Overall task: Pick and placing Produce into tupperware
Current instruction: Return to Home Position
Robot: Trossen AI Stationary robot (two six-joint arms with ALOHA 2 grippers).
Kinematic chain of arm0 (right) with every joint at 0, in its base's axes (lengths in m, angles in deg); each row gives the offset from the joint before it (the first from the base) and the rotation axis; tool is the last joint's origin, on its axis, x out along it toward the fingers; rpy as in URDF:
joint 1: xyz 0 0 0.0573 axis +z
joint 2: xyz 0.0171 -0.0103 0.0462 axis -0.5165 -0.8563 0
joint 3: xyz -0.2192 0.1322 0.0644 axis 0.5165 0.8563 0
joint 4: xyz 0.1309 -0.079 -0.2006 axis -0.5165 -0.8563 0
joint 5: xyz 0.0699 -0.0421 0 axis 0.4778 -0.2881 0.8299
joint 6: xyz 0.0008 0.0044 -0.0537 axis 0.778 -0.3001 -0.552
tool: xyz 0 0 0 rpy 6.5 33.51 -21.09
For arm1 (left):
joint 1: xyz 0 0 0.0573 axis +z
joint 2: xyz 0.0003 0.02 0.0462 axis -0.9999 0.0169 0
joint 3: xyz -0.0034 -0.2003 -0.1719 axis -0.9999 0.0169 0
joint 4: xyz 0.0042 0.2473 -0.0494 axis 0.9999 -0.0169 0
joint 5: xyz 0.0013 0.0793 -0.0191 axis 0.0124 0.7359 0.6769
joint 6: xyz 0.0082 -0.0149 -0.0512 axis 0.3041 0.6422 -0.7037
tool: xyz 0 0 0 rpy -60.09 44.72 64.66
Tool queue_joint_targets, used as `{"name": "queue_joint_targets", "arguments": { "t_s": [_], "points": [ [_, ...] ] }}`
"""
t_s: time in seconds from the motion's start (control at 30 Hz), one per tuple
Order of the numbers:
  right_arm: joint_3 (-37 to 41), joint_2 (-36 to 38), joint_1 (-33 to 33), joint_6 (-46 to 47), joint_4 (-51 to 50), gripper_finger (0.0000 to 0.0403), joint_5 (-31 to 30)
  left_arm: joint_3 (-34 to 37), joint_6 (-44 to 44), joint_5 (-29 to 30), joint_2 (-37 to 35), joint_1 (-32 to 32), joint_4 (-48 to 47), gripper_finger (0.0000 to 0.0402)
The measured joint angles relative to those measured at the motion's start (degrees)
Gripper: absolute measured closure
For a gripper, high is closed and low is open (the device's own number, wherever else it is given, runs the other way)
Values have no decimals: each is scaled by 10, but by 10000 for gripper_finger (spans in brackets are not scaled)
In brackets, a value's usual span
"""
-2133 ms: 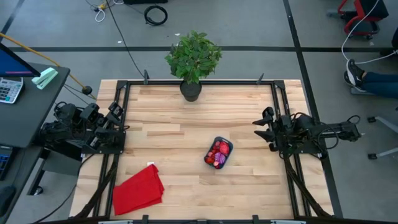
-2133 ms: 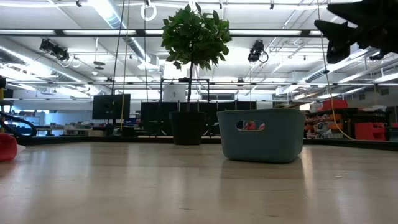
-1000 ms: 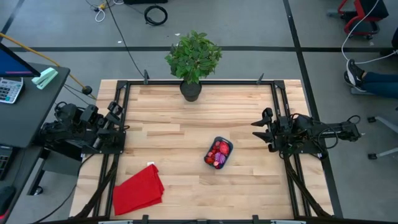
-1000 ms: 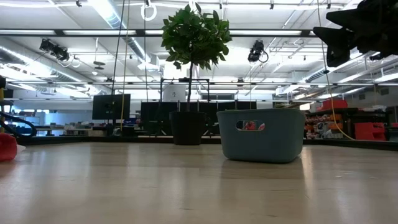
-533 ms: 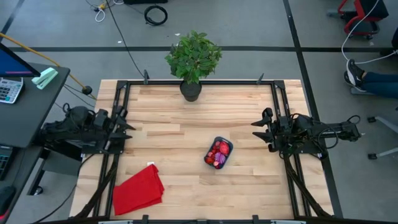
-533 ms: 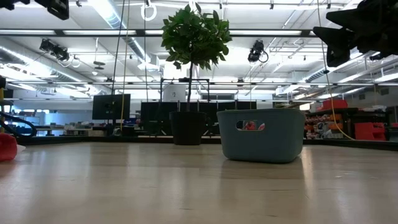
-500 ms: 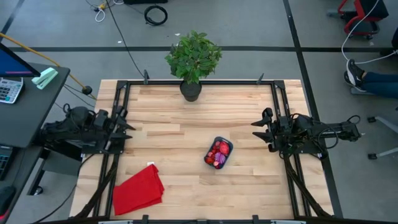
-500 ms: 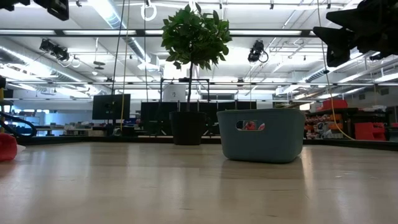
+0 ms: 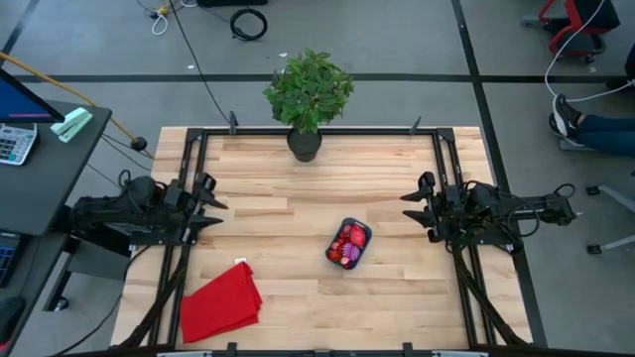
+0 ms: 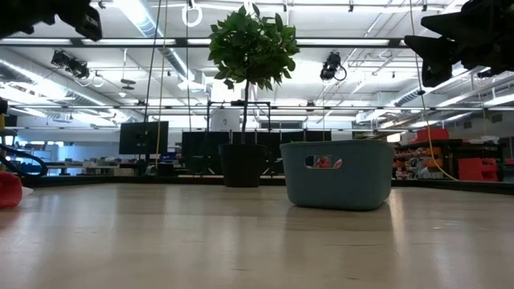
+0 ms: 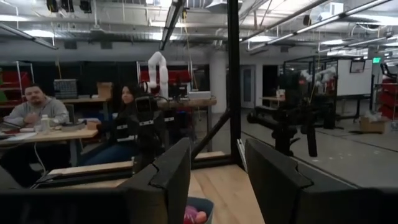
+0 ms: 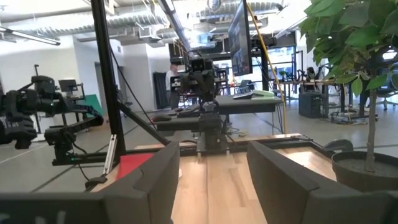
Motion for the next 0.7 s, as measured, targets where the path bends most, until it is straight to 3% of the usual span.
{"name": "queue_joint_targets", "arguments": {
  "t_s": [0.33,0.7],
  "points": [
    [0,0,0,0,0,205,0,84,-16,0,1,0,90,248],
    [0,0,0,0,-1,205,0,84,-11,0,1,0,41,242]
  ]
}}
